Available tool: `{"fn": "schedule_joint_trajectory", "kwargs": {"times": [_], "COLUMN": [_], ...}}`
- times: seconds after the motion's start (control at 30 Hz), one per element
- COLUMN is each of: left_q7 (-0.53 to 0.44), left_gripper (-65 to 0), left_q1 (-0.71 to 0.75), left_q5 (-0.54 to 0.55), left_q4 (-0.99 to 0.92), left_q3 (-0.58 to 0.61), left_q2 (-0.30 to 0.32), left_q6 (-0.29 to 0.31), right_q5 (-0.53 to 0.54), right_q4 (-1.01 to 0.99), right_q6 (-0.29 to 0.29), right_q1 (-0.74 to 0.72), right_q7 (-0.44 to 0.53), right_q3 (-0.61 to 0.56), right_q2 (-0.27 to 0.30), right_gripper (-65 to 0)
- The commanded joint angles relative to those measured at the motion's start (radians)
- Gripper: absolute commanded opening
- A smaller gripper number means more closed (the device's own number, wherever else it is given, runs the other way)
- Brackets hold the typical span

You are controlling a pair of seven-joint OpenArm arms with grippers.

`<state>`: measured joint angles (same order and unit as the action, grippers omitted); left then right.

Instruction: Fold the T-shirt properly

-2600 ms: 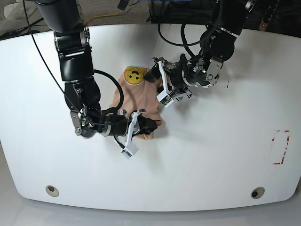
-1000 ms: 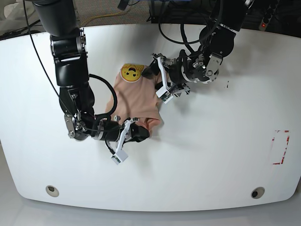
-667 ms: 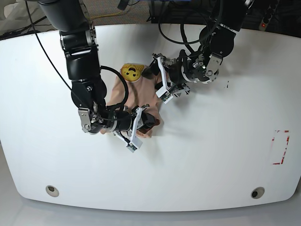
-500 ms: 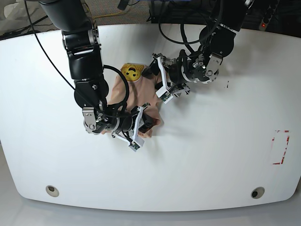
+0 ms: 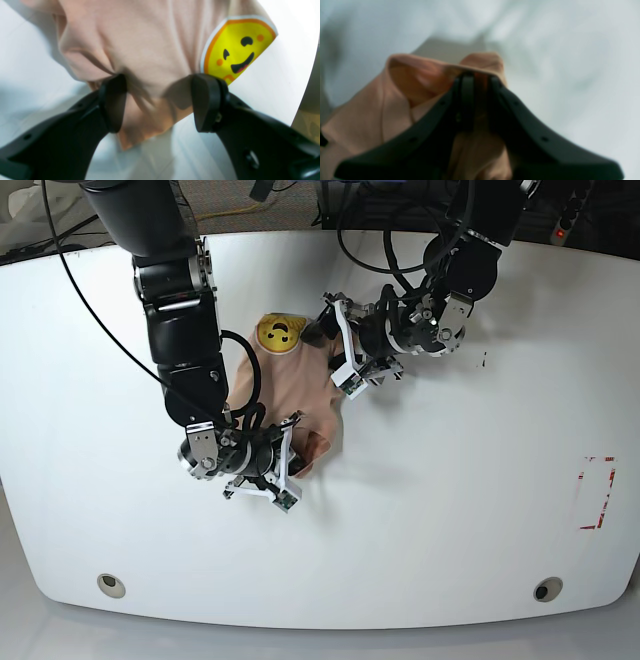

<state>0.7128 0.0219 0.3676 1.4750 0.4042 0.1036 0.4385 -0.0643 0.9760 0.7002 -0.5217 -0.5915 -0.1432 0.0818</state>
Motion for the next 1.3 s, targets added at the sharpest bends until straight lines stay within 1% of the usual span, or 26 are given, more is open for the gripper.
{"fn": "schedule_joint_trajectory", "kwargs": {"times": [0.0, 0.1, 0.43, 0.47, 0.53, 0.6, 0.7, 0.77, 0.87, 1.0, 1.07, 1.13, 1.2, 1.27], "left_q7": [0.064, 0.064, 0.064, 0.064, 0.064, 0.064, 0.064, 0.064, 0.064, 0.064, 0.064, 0.064, 0.064, 0.064], "left_gripper": [-26.4, -26.4, -26.4, -26.4, -26.4, -26.4, -26.4, -26.4, -26.4, -26.4, -26.4, -26.4, -26.4, -26.4], "left_q1": [0.008, 0.008, 0.008, 0.008, 0.008, 0.008, 0.008, 0.006, 0.005, 0.005, 0.005, 0.005, 0.006, 0.006], "left_q5": [-0.023, -0.023, -0.023, -0.023, -0.023, -0.023, -0.023, -0.023, -0.023, -0.023, -0.023, -0.023, -0.023, -0.023], "left_q4": [-0.001, -0.003, -0.004, -0.004, -0.004, -0.006, -0.006, -0.006, -0.006, -0.006, -0.007, -0.007, -0.007, -0.007], "left_q3": [0.005, 0.005, 0.005, 0.005, 0.005, 0.005, 0.005, 0.005, 0.005, 0.005, 0.005, 0.005, 0.005, 0.005], "left_q2": [0.003, 0.003, 0.005, 0.005, 0.005, 0.005, 0.005, 0.005, 0.005, 0.005, 0.005, 0.005, 0.005, 0.005], "left_q6": [-0.004, -0.004, -0.004, -0.004, -0.004, -0.004, -0.004, -0.004, -0.004, -0.004, -0.004, -0.004, -0.004, -0.004], "right_q5": [0.008, 0.010, 0.010, 0.010, 0.014, 0.048, 0.154, 0.251, 0.358, 0.493, 0.527, 0.539, 0.521, 0.479], "right_q4": [-0.021, -0.030, -0.022, -0.019, 0.004, 0.048, 0.131, 0.205, 0.268, 0.330, 0.352, 0.363, 0.358, 0.350], "right_q6": [-0.002, -0.002, -0.002, -0.002, -0.002, -0.002, -0.002, -0.002, -0.002, -0.002, -0.002, -0.002, -0.002, -0.002], "right_q1": [-0.056, -0.099, -0.145, -0.145, -0.145, -0.139, -0.104, -0.068, -0.027, 0.051, 0.087, 0.119, 0.136, 0.148], "right_q7": [0.043, 0.040, 0.023, 0.014, -0.035, -0.089, -0.184, -0.265, -0.350, -0.428, -0.440, -0.445, -0.443, -0.431], "right_q3": [0.075, 0.130, 0.135, 0.135, 0.139, 0.141, 0.141, 0.141, 0.141, 0.141, 0.141, 0.141, 0.141, 0.141], "right_q2": [0.008, 0.006, 0.008, 0.008, 0.006, 0.005, 0.005, 0.008, 0.009, 0.011, 0.011, 0.011, 0.011, 0.011], "right_gripper": [-57.1, -57.1, -57.1, -57.1, -57.1, -57.1, -57.1, -57.1, -57.1, -57.1, -57.1, -57.1, -57.1, -57.1]}}
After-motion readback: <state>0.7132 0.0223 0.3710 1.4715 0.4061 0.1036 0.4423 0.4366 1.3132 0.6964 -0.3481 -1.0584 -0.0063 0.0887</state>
